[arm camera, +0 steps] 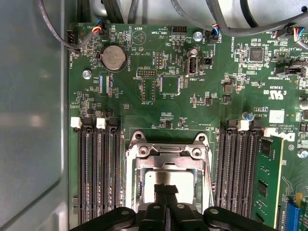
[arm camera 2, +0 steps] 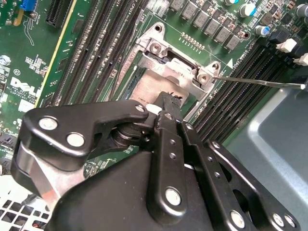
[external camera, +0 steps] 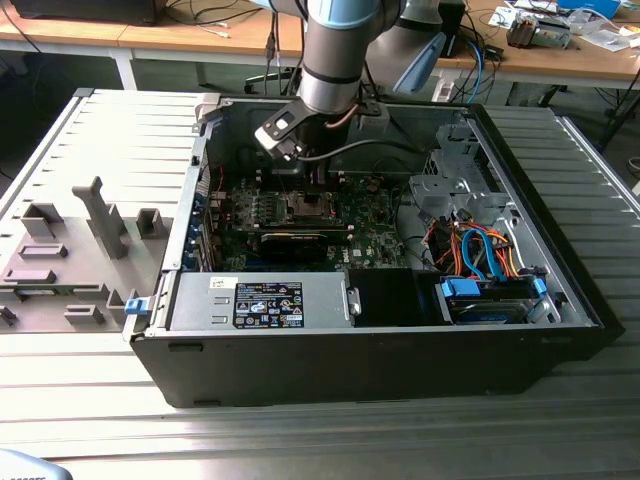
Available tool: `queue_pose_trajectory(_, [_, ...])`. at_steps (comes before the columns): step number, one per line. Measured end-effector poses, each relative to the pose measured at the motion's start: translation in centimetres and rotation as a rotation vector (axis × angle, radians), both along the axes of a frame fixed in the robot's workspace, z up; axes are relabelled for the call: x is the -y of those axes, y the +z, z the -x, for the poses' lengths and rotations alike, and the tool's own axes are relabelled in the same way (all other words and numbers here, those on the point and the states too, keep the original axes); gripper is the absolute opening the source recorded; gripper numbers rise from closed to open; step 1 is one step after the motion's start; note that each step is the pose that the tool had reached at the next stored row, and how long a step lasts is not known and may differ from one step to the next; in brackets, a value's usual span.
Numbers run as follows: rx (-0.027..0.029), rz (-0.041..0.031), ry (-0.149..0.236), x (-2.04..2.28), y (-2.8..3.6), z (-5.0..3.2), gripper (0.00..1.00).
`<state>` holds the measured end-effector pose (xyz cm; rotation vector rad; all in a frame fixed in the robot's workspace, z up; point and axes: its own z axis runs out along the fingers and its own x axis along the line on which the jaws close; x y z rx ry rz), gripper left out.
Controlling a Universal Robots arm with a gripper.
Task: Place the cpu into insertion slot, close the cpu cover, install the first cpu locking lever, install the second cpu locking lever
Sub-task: 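Close the cpu cover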
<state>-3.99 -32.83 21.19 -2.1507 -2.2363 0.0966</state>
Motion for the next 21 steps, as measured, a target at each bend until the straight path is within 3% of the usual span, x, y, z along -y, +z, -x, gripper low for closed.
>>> queue_pose_trajectory(16, [0.0, 0.0007, 0.0, 0.0, -0.44, 0.64, 0.11])
queue_pose_trajectory(21, [0.0005, 0.0006, 0.0, 0.0, 0.23, 0.65, 0.11])
